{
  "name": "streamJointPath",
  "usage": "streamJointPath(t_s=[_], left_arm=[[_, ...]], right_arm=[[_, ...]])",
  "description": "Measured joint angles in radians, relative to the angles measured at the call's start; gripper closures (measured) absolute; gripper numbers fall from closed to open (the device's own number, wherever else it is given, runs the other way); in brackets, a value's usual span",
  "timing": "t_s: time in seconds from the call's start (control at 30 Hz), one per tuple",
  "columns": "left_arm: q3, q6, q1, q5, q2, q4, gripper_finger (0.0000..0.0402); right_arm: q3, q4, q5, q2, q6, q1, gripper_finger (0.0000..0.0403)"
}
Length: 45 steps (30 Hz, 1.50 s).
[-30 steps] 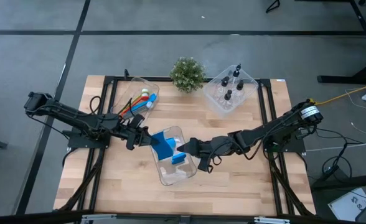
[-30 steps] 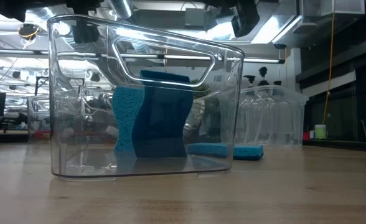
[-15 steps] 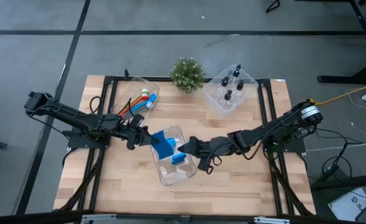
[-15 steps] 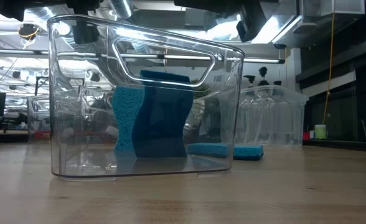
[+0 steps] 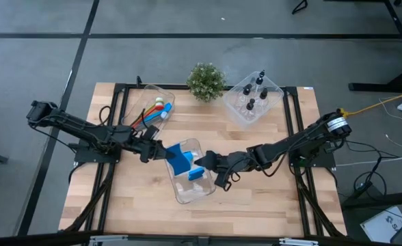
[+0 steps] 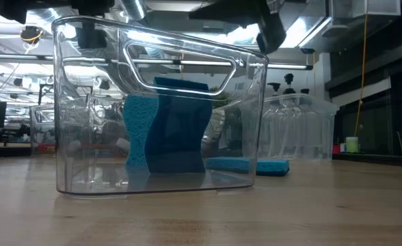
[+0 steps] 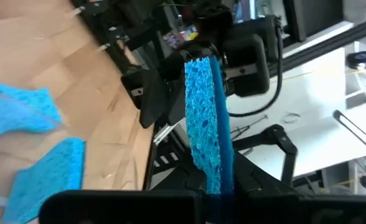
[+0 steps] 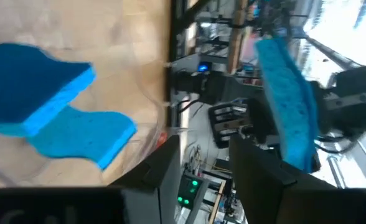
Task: Pick & Place Kitchen Sink Supplies
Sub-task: Put the sponge into the bottom transparent bin
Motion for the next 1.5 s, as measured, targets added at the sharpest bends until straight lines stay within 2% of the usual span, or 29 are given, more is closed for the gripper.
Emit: streamJointPath(t_s=[0.2,0.37,0.57,0.77,1.3,1.5], left_arm=[[0.000,-0.053,0.000,-0.015,0.000,-0.091,0.0388],[0.000,-0.057,0.000,-0.014,0.000,-0.091,0.0388],[0.000,-0.055,0.000,-0.022,0.000,-0.088,0.0388],[0.000,-0.056,0.000,-0.024,0.000,-0.053,0.0388],[0.000,-0.065,0.000,-0.039,0.000,-0.024,0.0388],[0.000,-0.046,0.001,-0.036,0.011,0.056,0.0388]], right_arm=[[-0.001,0.099,0.034,0.031,-0.101,0.000,0.0266],[-0.001,0.151,0.048,0.031,-0.119,0.006,0.0266],[-0.001,0.153,-0.031,0.030,-0.162,0.009,0.0266],[-0.001,0.159,-0.039,0.030,-0.230,0.008,0.0266],[-0.001,0.266,-0.123,0.031,-0.276,-0.005,0.0266],[0.000,0.317,-0.127,0.077,-0.319,-0.008,0.0266]])
